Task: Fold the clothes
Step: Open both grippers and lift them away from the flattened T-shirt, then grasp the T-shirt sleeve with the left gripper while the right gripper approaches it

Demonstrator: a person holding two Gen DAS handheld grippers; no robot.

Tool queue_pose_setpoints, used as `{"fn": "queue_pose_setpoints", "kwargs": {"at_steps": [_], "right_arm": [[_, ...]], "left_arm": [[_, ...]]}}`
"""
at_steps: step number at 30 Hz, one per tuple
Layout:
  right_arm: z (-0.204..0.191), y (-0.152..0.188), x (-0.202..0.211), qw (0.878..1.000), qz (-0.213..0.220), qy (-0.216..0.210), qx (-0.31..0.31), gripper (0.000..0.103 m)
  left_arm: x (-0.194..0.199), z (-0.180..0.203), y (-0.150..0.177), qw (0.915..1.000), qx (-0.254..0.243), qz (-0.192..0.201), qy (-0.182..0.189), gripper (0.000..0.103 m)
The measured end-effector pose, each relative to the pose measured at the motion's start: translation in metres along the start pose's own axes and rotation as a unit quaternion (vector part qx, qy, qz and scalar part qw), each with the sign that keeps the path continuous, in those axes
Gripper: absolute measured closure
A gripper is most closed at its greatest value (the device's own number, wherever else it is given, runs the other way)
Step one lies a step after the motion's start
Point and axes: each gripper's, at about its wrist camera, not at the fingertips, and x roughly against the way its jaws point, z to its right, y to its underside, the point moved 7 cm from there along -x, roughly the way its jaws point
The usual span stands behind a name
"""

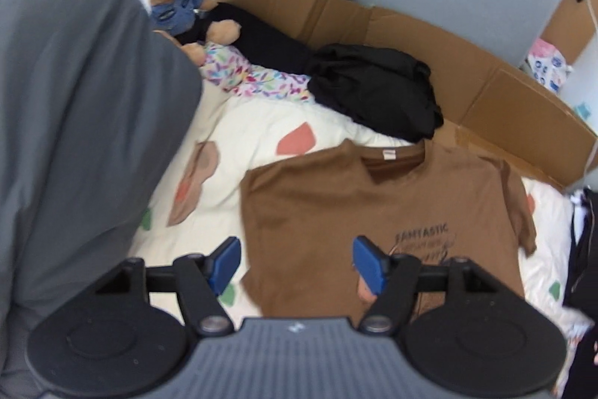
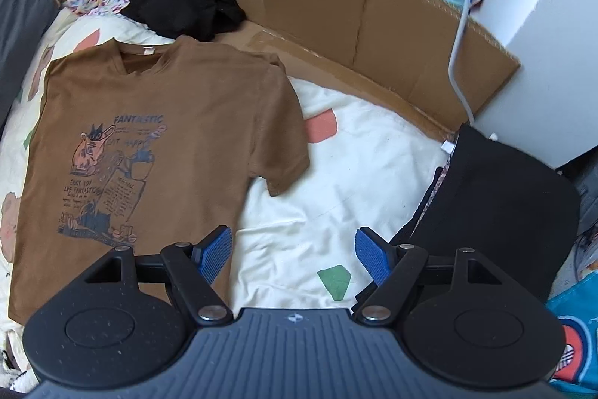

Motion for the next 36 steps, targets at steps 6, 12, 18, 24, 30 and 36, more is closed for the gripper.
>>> {"fn": "queue_pose_setpoints", "kwargs": {"at_steps": [6, 12, 18, 24, 30, 36], "right_arm": [[0.013, 0.002, -0.043, 0.999, -0.009, -0.034, -0.031, 0.026], [0.015, 0.008, -0.069, 0.995, 0.009, -0.073, -0.072, 0.026], [0.014, 0.012, -0.093, 0.996, 0.020, -0.069, -0.049, 0.026], [0.030, 0.009, -0.122, 0.998, 0.044, -0.014, -0.053, 0.026], [0.045, -0.001, -0.143, 0.995, 0.050, -0.036, -0.075, 0.026], [0.055, -0.014, -0.165, 0.992, 0.060, -0.069, -0.090, 0.026]], "left_arm": [[-0.026, 0.101, -0.040, 0.9996, 0.023, -0.013, 0.003, 0.034], [-0.055, 0.220, -0.043, 0.9992, 0.026, -0.026, 0.015, 0.034], [-0.065, 0.316, -0.022, 0.9982, -0.021, -0.051, 0.023, 0.035], [-0.078, 0.369, -0.009, 0.9951, -0.070, -0.059, 0.038, 0.034], [-0.071, 0.423, -0.006, 0.9912, -0.111, -0.052, 0.051, 0.034], [-0.074, 0.471, -0.015, 0.9880, -0.119, -0.035, 0.092, 0.034]]}}
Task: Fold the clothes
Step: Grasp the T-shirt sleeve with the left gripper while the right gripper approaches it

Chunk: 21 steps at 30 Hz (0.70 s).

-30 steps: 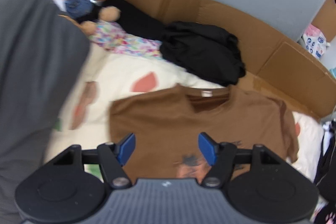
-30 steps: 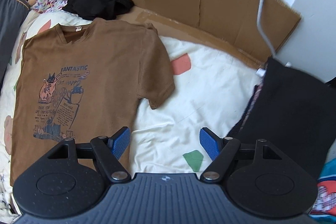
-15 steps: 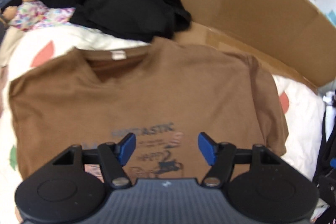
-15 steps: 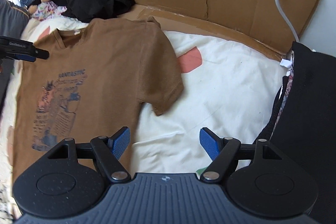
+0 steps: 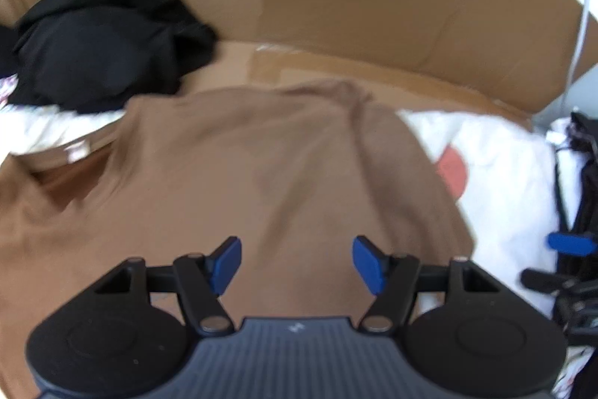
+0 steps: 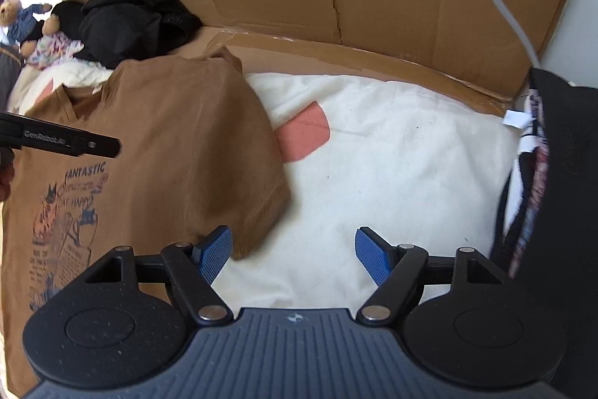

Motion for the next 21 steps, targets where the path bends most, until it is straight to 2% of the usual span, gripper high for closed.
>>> {"fn": "queue_pose_setpoints", "kwargs": {"at_steps": [5, 7, 9, 12, 14, 16, 19, 20, 21], "right_arm": [[0.013, -0.011, -0.019, 1.000, 0.008, -0.017, -0.011, 0.026], [0.018, -0.013, -0.025, 1.000, 0.008, -0.018, -0.016, 0.026], [0.022, -0.017, -0.034, 1.000, 0.011, -0.020, -0.019, 0.026], [0.023, -0.019, -0.045, 0.999, 0.012, -0.026, -0.028, 0.026], [0.021, -0.019, -0.051, 0.999, 0.013, -0.029, -0.028, 0.026], [0.019, -0.019, -0.054, 0.999, 0.013, -0.031, -0.027, 0.026], [0.017, -0.017, -0.059, 0.999, 0.012, -0.031, -0.026, 0.026], [0.016, -0.017, -0.060, 0.999, 0.012, -0.032, -0.026, 0.026], [0.015, -0.016, -0.062, 0.999, 0.011, -0.034, -0.026, 0.026]], "left_arm": [[0.003, 0.043, -0.010, 0.9955, 0.013, 0.031, 0.088, 0.030], [0.000, 0.057, -0.007, 0.9934, 0.014, 0.033, 0.109, 0.030], [-0.008, 0.067, -0.003, 0.9930, 0.003, 0.032, 0.114, 0.029], [-0.018, 0.083, 0.000, 0.9943, -0.022, 0.028, 0.100, 0.029], [-0.026, 0.088, 0.004, 0.9948, -0.022, 0.022, 0.097, 0.029], [-0.030, 0.093, 0.006, 0.9953, -0.021, 0.027, 0.091, 0.038], [-0.037, 0.099, 0.009, 0.9944, -0.029, 0.036, 0.095, 0.070], [-0.039, 0.098, 0.011, 0.9949, -0.030, 0.033, 0.091, 0.088], [-0.040, 0.095, 0.012, 0.9950, -0.027, 0.033, 0.090, 0.094]]}}
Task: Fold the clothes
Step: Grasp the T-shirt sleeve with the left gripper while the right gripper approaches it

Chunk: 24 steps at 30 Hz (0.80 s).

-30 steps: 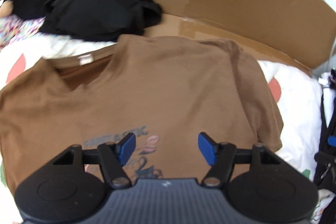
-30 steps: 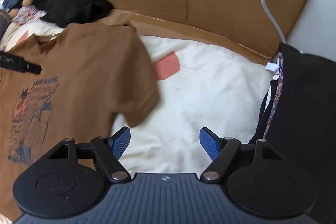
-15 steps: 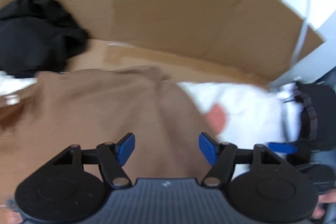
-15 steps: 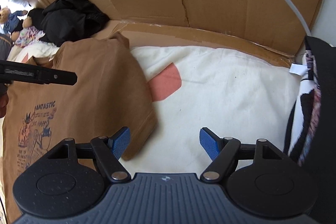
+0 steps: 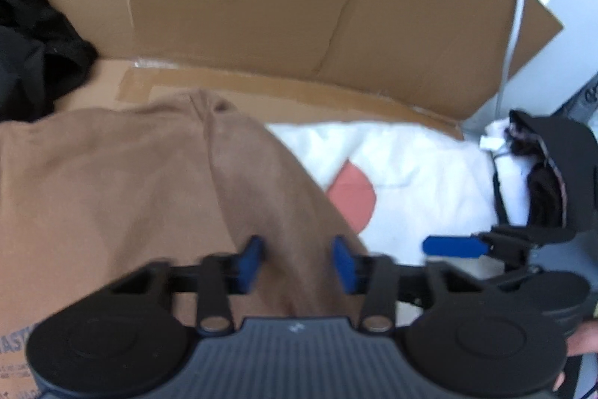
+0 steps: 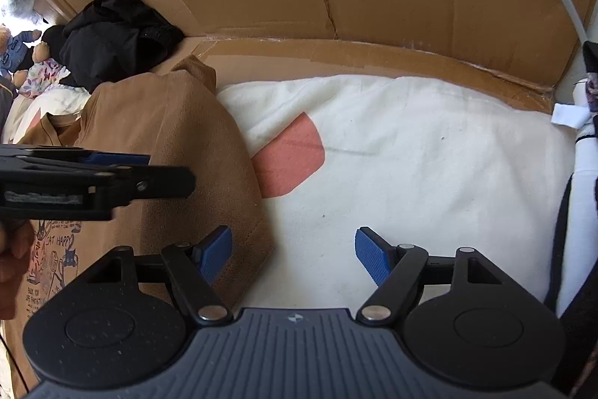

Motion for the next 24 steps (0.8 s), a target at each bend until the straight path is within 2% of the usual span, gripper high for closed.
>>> {"fn": "queue_pose_setpoints", "kwargs": {"at_steps": [2, 8, 15, 24], "right_arm": [[-0.002, 0.001, -0.001, 1.000, 0.000, -0.003, 0.000, 0.026], [-0.013, 0.000, -0.005, 1.000, 0.003, -0.015, 0.003, 0.026], [-0.035, -0.013, -0.015, 0.999, 0.009, -0.035, -0.007, 0.026], [-0.081, -0.021, -0.037, 0.997, 0.006, -0.077, -0.009, 0.027]], "left_arm": [[0.003, -0.005, 0.002, 0.9999, 0.006, -0.001, 0.010, 0.097], [0.021, -0.027, 0.010, 0.9994, 0.028, -0.016, 0.013, 0.097], [0.032, -0.046, 0.026, 0.9988, 0.034, -0.035, -0.002, 0.096], [0.050, -0.044, 0.037, 0.9981, 0.043, -0.043, 0.005, 0.095]]}}
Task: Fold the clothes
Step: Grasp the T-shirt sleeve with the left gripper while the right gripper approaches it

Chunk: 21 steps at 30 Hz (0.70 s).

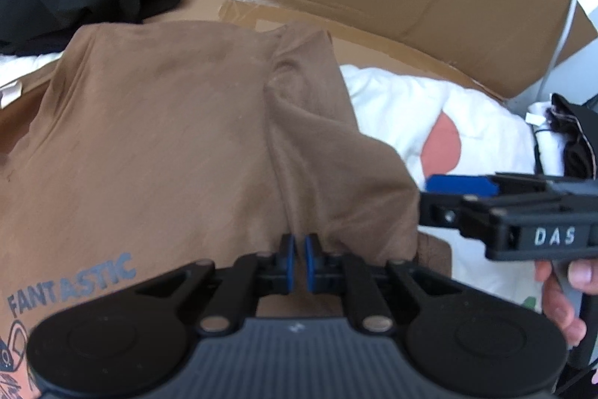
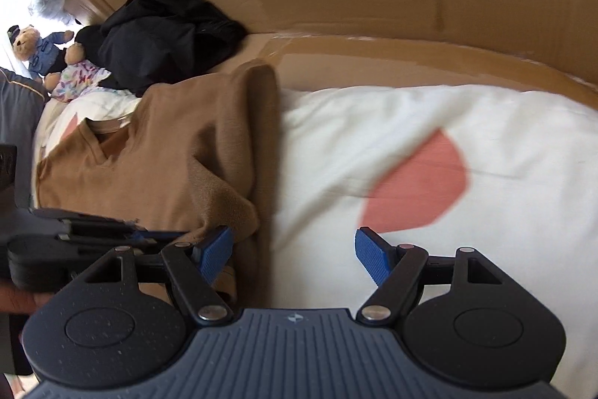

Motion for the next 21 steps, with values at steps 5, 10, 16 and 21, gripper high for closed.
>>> {"fn": "queue_pose_setpoints", "kwargs": {"at_steps": [5, 10, 16, 21], "right_arm": [[-0.015, -0.004, -0.014, 0.999, -0.016, -0.019, -0.027, 0.052], [-0.026, 0.003, -0.022, 0.999, -0.035, -0.028, -0.016, 0.063], [-0.026, 0.002, -0.010, 0.999, -0.029, 0.002, 0.041, 0.092], [-0.010, -0.003, 0.011, 0.998, -0.014, 0.024, 0.056, 0.095]], "left_arm": [[0.008, 0.008, 0.003, 1.0000, 0.000, -0.003, 0.005, 0.095], [0.015, 0.025, 0.003, 0.9998, -0.016, -0.006, -0.006, 0.094], [0.033, 0.039, -0.007, 0.9996, -0.010, 0.009, -0.024, 0.081], [0.034, 0.044, -0.016, 0.9990, -0.010, 0.020, -0.039, 0.071]]}}
